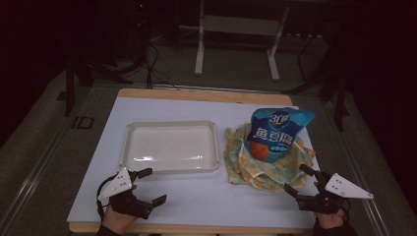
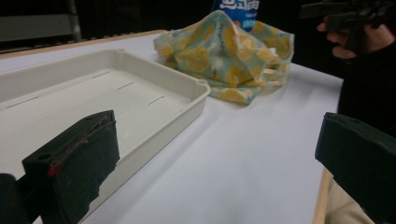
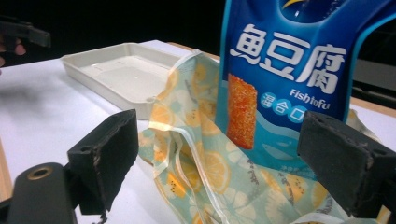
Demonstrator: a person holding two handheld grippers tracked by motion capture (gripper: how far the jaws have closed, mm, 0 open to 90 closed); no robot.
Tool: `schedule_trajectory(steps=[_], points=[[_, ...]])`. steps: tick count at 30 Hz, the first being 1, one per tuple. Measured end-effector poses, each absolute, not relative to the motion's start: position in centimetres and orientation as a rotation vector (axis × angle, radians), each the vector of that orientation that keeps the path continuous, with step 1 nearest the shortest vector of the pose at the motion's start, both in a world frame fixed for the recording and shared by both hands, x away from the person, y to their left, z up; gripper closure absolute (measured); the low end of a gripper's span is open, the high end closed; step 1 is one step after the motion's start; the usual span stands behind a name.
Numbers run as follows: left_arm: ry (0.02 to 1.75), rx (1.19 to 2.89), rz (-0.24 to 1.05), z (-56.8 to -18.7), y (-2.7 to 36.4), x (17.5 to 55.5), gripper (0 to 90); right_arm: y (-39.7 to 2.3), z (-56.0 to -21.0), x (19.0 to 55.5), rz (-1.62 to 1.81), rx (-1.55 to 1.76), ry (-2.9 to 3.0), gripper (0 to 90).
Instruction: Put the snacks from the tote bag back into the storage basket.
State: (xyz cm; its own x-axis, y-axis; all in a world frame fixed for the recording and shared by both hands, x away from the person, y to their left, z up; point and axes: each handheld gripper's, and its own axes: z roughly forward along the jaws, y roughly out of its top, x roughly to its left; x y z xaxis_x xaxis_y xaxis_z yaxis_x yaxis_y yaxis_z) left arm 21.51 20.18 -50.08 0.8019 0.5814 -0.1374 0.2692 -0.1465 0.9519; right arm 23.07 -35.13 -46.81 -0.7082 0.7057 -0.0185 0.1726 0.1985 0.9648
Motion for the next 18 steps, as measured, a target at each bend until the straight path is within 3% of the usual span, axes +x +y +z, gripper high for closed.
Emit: schedule_trajectory(steps=[18], points=[[0.693, 1.747, 0.283, -50.59, 20.10, 22.33, 0.3, -35.61, -46.87, 22.47, 1.527, 0.745, 2.109, 13.0]])
